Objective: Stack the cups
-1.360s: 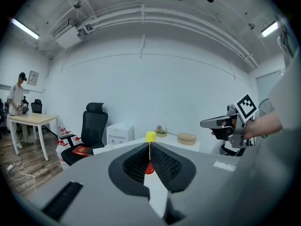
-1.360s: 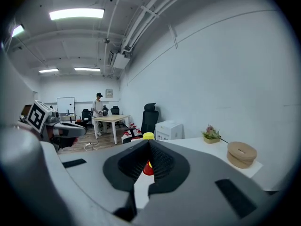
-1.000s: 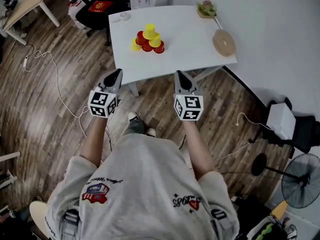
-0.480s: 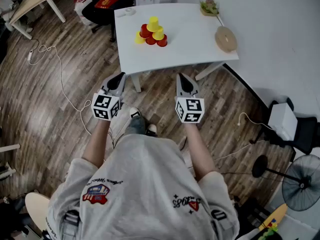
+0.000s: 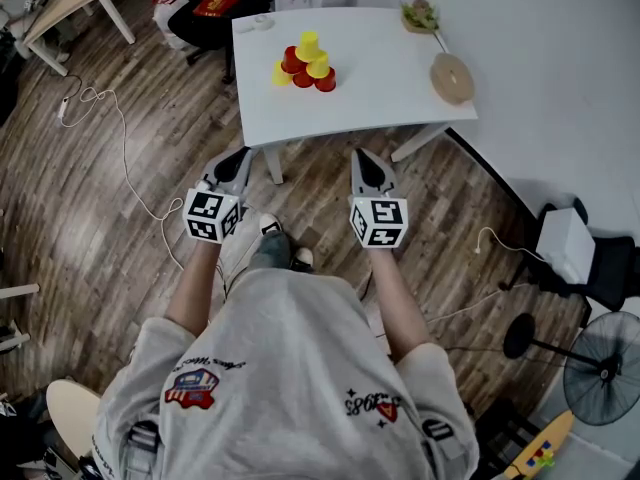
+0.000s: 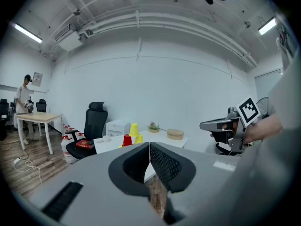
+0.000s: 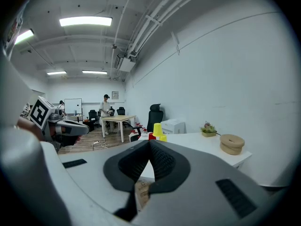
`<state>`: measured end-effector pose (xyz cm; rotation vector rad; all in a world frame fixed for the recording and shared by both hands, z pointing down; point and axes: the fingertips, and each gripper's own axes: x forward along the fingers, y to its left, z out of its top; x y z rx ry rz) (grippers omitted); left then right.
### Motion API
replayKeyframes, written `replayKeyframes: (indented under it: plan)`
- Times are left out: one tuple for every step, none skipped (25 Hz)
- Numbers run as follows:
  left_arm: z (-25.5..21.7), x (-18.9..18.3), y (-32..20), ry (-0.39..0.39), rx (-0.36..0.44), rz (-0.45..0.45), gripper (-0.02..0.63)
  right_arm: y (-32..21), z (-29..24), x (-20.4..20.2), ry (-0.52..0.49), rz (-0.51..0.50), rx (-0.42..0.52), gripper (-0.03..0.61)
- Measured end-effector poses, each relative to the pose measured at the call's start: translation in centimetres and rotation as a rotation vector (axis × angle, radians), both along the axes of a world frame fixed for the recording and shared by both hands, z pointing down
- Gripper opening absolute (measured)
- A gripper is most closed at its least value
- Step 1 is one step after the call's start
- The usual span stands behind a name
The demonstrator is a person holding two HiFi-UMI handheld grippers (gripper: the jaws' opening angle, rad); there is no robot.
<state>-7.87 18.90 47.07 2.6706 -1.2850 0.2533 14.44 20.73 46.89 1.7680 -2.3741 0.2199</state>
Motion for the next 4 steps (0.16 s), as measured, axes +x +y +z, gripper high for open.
replayKeyframes:
  plan:
    - [0.0,-0.03,0.13,0.0,0.0,-0.001,0.008,0.12,0.04,-0.05,0.0,-0.002,0.0,-0.001]
    - [0.01,-0.08,0.27,0.0,0.0,-0.002,0.008,0.24,0.02,-0.12,0.0,-0.004,0.001,-0.002]
    - [0.02,-0.12,0.4,0.0,0.001,-0.003,0.009,0.36,-0.03,-0.22,0.0,-0.006,0.002,-0.002]
    - [0.03,-0.17,0.54,0.0,0.001,-0.004,0.008,0.49,-0.1,-0.32,0.0,-0.008,0.003,-0.002]
